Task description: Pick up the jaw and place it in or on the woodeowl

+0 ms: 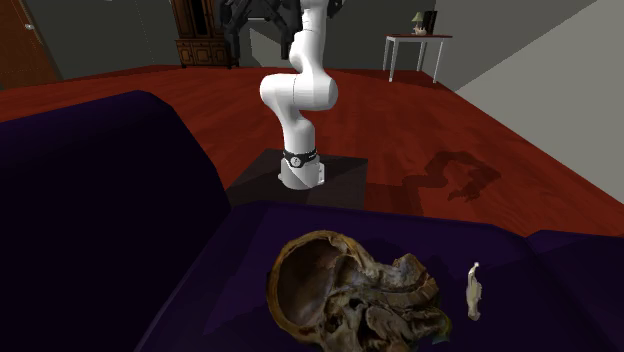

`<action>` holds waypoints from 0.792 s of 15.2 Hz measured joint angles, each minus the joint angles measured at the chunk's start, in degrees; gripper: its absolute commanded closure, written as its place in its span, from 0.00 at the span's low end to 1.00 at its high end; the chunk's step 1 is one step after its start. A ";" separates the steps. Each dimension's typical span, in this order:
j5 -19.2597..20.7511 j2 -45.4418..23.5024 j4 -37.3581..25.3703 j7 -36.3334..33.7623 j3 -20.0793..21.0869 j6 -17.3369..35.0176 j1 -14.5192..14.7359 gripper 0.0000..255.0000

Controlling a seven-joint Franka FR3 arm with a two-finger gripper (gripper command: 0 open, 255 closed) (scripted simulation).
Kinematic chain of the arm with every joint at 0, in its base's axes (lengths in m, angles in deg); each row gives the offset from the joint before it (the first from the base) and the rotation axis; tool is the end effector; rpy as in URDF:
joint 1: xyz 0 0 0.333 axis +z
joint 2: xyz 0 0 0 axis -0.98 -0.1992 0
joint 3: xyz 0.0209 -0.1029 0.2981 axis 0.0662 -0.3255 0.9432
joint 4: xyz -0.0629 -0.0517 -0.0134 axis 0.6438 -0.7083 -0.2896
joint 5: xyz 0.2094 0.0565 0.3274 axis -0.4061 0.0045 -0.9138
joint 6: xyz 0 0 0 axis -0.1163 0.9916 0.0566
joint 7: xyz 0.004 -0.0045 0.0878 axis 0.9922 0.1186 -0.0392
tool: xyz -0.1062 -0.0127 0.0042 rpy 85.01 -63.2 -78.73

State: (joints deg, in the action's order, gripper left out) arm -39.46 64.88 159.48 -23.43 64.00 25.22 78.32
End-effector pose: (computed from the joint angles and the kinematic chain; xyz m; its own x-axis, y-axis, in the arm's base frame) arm 0.3110 0.0270 0.6201 0.9922 0.0404 0.1176 0.0399 -0.9992 0.0070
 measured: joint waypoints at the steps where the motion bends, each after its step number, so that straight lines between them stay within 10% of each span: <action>1: 0.00 0.00 0.00 0.00 0.00 0.00 0.00 0.00; 12: -5.40 -9.99 2.36 -13.35 11.65 10.45 2.07 0.00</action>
State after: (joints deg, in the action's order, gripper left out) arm -44.86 54.89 161.85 -36.78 75.65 35.67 80.39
